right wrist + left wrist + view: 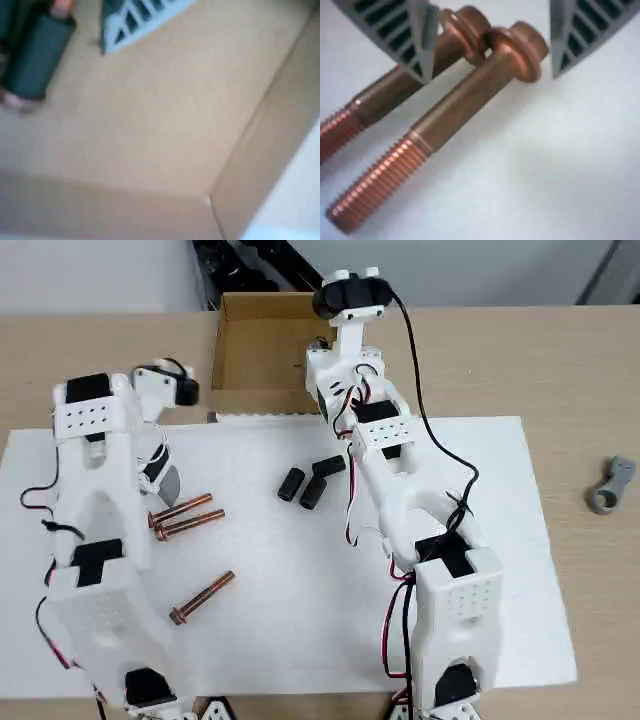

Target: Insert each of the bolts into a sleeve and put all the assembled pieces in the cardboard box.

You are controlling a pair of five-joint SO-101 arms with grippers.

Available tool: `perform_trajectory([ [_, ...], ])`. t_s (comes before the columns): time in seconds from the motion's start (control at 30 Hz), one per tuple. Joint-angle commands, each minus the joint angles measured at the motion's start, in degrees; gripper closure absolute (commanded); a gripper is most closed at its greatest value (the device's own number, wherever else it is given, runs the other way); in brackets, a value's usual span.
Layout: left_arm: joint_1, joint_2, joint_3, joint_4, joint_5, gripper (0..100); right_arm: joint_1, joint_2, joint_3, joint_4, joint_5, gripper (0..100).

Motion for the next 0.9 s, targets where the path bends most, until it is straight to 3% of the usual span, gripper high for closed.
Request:
perform_trajectory([
  [0.0, 0.0, 0.88, -2.24, 0.7, -8.35, 85, -0.84, -4.26, -2.2, 0.84, -0.53, 82.6],
  [0.2, -0.09, 3.16, -2.15, 0.7, -14.77, 85, -0.84, -4.35, -2.2, 0.84, -0.53, 82.6],
  [0.57, 0.26, 13.1, -2.42, -3.87, -16.09, 86, -0.92, -4.35, -2.2, 0.92, -0.53, 82.6],
  [0.77, 0.26, 13.54, -2.77, -3.87, -16.35, 99, -0.92, -4.35, -2.2, 0.92, -0.53, 82.6],
  [0.87, 0.09, 13.54, -5.32, -1.41, -16.35, 99, -0.92, -4.35, -2.2, 0.92, -0.53, 82.6],
])
